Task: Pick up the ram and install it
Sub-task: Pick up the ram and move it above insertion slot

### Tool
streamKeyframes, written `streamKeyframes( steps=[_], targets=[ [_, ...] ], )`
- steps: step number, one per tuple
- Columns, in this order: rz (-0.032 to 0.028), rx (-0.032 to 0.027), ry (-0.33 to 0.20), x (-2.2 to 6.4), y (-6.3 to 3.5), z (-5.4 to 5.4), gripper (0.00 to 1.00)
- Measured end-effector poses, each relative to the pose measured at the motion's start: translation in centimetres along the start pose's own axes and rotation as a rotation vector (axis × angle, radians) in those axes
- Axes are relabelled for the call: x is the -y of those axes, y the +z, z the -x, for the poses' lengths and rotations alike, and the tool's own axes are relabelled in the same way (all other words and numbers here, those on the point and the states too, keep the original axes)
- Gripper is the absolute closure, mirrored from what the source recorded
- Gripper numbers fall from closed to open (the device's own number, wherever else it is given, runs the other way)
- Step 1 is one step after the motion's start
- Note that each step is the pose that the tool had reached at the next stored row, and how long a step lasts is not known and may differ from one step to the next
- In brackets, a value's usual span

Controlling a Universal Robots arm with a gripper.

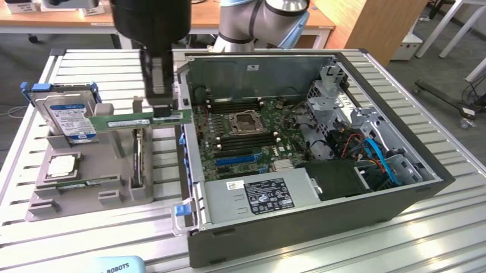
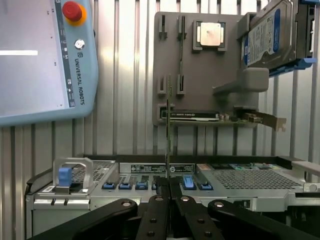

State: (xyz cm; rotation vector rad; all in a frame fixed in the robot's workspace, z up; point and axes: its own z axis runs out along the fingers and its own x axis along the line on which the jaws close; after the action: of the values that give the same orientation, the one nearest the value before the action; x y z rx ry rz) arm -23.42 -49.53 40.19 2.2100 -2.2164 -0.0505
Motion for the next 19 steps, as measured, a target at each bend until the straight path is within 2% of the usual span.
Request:
streamKeyframes(
  steps=[7,19],
  targets=[
    [0.0,0.0,-0.001,2.84,-0.09,0.0,0.89],
    [-0.0001,0.0,-0.001,6.85,-0.21,0.0,0.89]
  ],
)
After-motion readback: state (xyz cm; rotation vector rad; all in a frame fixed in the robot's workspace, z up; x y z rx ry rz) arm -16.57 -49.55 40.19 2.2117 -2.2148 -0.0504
